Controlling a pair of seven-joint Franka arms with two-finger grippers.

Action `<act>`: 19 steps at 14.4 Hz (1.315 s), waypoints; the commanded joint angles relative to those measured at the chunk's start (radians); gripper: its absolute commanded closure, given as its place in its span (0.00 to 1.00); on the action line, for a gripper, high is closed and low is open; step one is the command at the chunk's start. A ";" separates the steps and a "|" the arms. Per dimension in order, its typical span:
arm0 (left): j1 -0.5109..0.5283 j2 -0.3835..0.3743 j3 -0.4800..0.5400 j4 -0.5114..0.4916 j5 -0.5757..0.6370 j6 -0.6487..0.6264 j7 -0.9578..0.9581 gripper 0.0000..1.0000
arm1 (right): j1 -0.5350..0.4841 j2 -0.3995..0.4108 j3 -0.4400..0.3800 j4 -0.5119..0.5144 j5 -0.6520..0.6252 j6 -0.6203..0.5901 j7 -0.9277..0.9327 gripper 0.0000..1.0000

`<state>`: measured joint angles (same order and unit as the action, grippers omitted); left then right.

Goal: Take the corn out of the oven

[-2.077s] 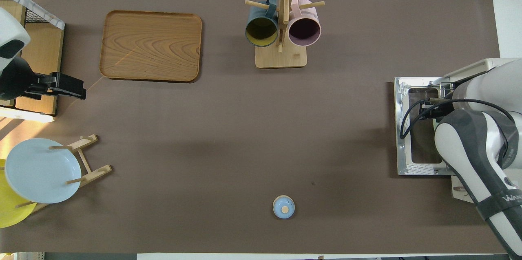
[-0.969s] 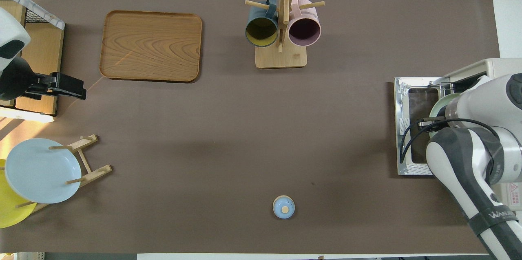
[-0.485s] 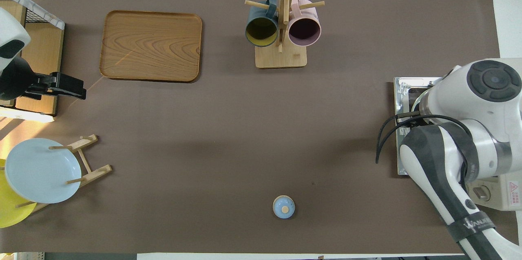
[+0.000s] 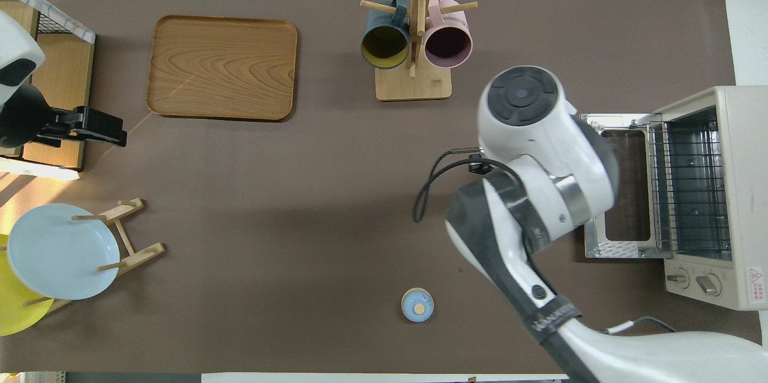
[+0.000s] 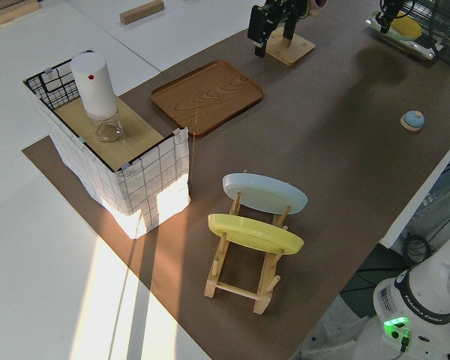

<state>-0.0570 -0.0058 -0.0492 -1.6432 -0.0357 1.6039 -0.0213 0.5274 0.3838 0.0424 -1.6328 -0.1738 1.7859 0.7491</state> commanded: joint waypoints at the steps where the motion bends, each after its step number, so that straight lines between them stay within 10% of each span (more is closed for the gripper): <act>1: 0.006 -0.019 -0.005 -0.010 0.019 -0.010 0.000 0.00 | 0.049 0.109 0.008 0.094 0.055 0.070 0.107 1.00; 7: 0.006 -0.019 -0.005 -0.010 0.019 -0.010 0.000 0.00 | 0.080 0.107 0.013 -0.016 0.094 0.276 0.127 1.00; 10: -0.006 -0.019 -0.005 -0.009 0.019 -0.009 -0.002 0.00 | 0.083 0.101 0.014 0.017 0.117 0.258 0.128 0.66; 13: -0.006 -0.017 -0.005 -0.009 0.019 -0.008 -0.002 0.00 | 0.077 0.098 0.008 0.056 0.088 0.170 0.110 0.63; 19: -0.024 -0.022 -0.015 -0.027 0.016 0.001 -0.005 0.00 | -0.134 -0.043 0.004 -0.046 -0.035 0.044 -0.123 1.00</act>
<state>-0.0600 -0.0058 -0.0604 -1.6447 -0.0357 1.6038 -0.0212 0.4921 0.4091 0.0326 -1.5895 -0.1906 1.8215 0.7036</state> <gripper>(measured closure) 0.000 0.934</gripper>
